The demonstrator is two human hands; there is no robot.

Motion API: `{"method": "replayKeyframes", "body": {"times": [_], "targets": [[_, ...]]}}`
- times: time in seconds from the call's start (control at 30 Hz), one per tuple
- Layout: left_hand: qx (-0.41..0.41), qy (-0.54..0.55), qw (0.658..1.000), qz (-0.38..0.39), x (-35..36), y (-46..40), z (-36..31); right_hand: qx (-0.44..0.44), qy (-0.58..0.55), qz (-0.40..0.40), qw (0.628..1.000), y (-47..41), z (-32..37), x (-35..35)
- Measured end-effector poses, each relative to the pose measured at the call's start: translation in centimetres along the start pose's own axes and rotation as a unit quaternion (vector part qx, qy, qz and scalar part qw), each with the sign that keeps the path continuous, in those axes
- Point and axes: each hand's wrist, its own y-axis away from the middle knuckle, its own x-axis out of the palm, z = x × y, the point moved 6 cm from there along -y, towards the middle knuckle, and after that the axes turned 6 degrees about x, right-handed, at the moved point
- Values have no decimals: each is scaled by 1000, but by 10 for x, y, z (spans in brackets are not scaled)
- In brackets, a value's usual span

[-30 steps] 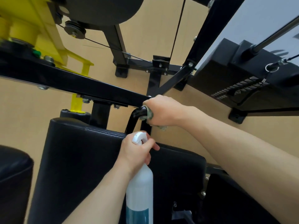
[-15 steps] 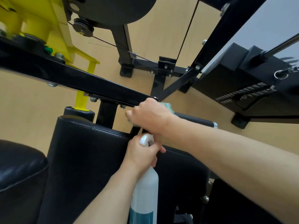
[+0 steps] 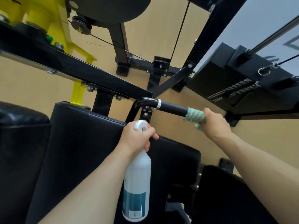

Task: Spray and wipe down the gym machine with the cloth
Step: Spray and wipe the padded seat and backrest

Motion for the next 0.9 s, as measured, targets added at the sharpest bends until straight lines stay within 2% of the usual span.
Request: {"method": "replayKeyframes", "body": {"times": [0.07,0.13,0.27,0.37,0.47,0.6,0.7,0.77,0.83,0.9], "targets": [[3,3,1000,0,0,4,-2,91,18,108,990,14,-29,21],[2,4,1000,3,0,13,-5,127,-22,169,977,38,-40,41],[33,-14,999,5,2,49,-13,117,-146,122,975,75,-25,42],[62,-33,997,-17,-1,84,-11,134,-251,70,956,97,-17,23],[30,-39,999,-20,-2,118,8,167,-401,56,899,126,-13,8],[-29,-6,999,-41,-7,157,40,206,-581,88,782,176,-9,1],[-76,20,995,-58,-8,174,61,232,-667,86,703,209,-11,6],[-86,47,992,-79,-8,181,69,238,-687,75,682,228,-14,10],[-79,57,991,-92,-6,183,69,234,-689,60,683,245,-18,15],[-63,64,991,-95,-1,183,64,221,-682,9,697,261,-27,11]]}}
